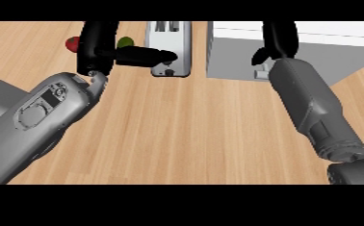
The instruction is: Pick up the can, place it into the drawer and close the drawer
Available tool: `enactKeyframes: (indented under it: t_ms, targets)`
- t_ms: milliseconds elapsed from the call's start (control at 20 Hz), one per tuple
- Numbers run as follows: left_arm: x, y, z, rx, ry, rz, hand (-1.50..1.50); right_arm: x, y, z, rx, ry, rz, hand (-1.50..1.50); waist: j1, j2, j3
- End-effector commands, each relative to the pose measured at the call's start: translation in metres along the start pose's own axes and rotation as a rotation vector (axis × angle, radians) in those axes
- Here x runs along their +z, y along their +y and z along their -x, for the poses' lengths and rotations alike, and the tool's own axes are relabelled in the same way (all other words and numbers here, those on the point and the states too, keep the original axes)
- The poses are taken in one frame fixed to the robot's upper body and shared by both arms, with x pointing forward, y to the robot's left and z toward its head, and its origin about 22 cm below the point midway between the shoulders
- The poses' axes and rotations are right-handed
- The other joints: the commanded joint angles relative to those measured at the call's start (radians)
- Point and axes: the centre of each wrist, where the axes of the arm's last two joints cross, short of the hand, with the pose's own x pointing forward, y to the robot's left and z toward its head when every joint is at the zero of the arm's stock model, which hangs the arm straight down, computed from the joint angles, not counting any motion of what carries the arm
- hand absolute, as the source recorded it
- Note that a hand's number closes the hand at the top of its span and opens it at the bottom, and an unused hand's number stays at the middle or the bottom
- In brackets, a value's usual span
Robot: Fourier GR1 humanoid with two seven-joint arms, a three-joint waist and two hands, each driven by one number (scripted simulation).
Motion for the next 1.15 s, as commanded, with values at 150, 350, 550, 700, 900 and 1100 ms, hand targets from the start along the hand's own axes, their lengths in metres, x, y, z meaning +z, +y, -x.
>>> enactKeyframes:
  t_ms: [150,350,550,700,900,1100]
  targets:
    - [0.012,0.008,0.014,-0.006,0.005,0.005,-1.5,-0.028,-0.023,-0.023,-0.242,-0.031,0.097,-1.5,0.018,0.006,0.005]
    - [0.013,0.005,0.012,0.01,-0.004,0.001,-1.5,-0.029,-0.018,-0.052,-0.412,0.016,0.107,-1.5,0.018,0.007,0.005]
    - [0.016,0.017,0.019,-0.005,0.005,-0.011,-1.5,-0.039,-0.03,-0.052,-0.541,0.017,0.11,-1.5,0.003,-0.001,0.003]
    - [0.016,0.025,0.027,-0.01,0.018,-0.025,-1.5,-0.037,-0.027,-0.052,-0.672,0.055,0.12,-1.5,-0.009,-0.003,0.003]
    - [0.018,0.024,0.02,-0.005,0.005,-0.032,-1.5,-0.033,-0.022,-0.054,-0.837,0.106,0.116,-1.5,-0.019,-0.006,0.004]
    - [0.03,0.028,0.036,0.01,0.016,-0.042,-1.5,-0.036,-0.026,-0.049,-0.848,0.115,0.116,-1.5,-0.023,-0.006,0.001]
